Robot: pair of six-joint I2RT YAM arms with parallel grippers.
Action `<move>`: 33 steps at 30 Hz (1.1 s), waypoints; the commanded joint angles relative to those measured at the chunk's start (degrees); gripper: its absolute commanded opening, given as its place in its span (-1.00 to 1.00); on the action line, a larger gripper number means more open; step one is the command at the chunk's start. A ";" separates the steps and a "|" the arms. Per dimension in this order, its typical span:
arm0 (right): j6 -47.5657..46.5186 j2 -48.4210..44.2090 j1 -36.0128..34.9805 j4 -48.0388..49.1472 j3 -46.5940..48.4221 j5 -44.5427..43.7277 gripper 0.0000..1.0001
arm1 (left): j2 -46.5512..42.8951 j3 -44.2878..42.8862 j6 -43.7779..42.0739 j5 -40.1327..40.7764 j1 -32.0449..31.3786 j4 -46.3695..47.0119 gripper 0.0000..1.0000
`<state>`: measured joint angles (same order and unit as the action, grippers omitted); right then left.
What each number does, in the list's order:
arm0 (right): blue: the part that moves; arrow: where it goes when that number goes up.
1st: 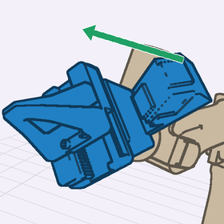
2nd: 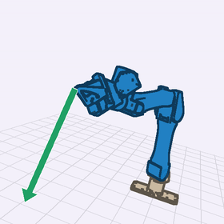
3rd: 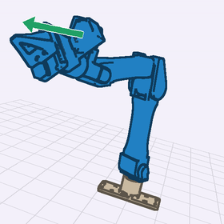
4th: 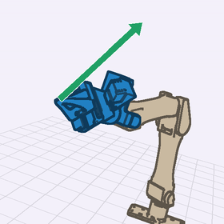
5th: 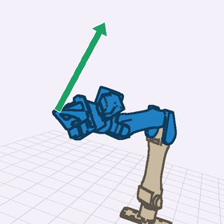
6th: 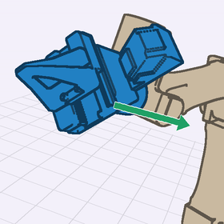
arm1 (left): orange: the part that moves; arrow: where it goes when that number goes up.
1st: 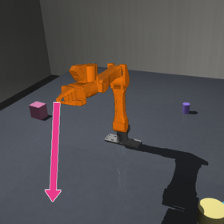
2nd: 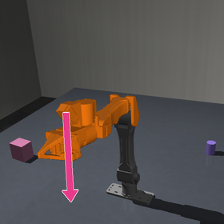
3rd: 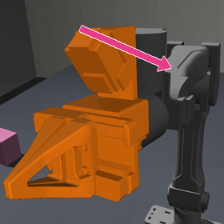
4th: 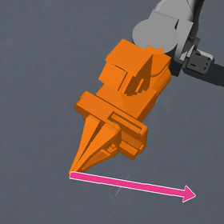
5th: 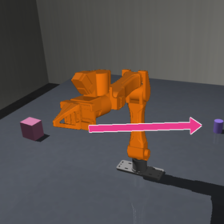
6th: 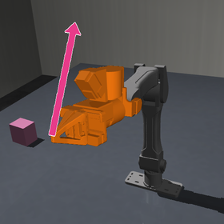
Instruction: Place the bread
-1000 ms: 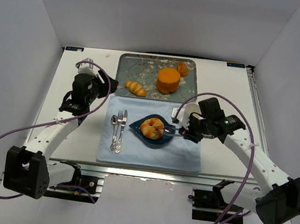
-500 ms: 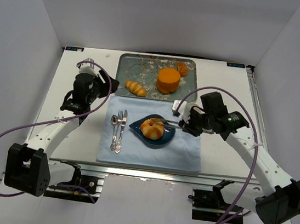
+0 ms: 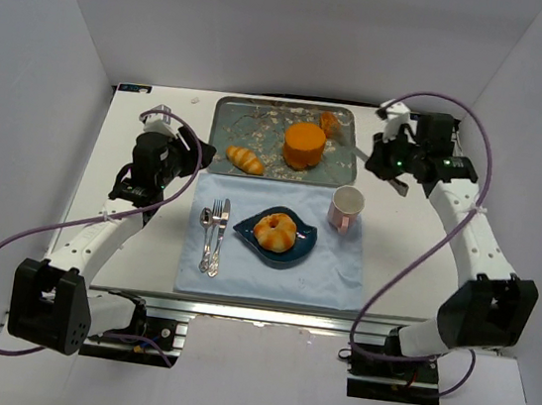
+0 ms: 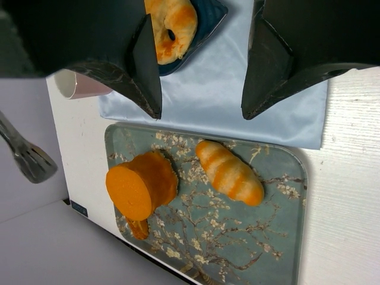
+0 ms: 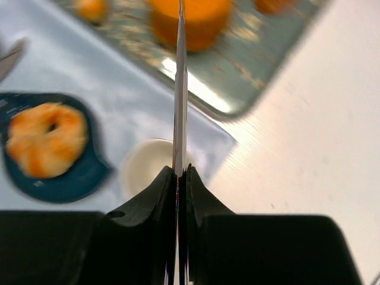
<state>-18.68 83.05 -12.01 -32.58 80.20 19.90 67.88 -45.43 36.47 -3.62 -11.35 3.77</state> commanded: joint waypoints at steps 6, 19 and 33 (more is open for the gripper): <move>13.67 7.65 16.65 13.58 -11.46 -6.79 -1.00 | 1.03 -0.62 1.41 -3.94 0.37 2.65 0.31; 0.66 21.36 19.74 15.27 -20.44 -14.63 -0.73 | 2.44 -1.94 1.50 -4.29 0.37 1.59 0.38; -1.89 14.35 21.15 8.15 -14.65 -10.15 0.44 | 2.43 -2.21 1.59 -5.26 0.37 1.85 0.42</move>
<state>-18.68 101.51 8.69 -20.75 61.82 8.12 70.87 -45.91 38.00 -7.49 -11.35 4.99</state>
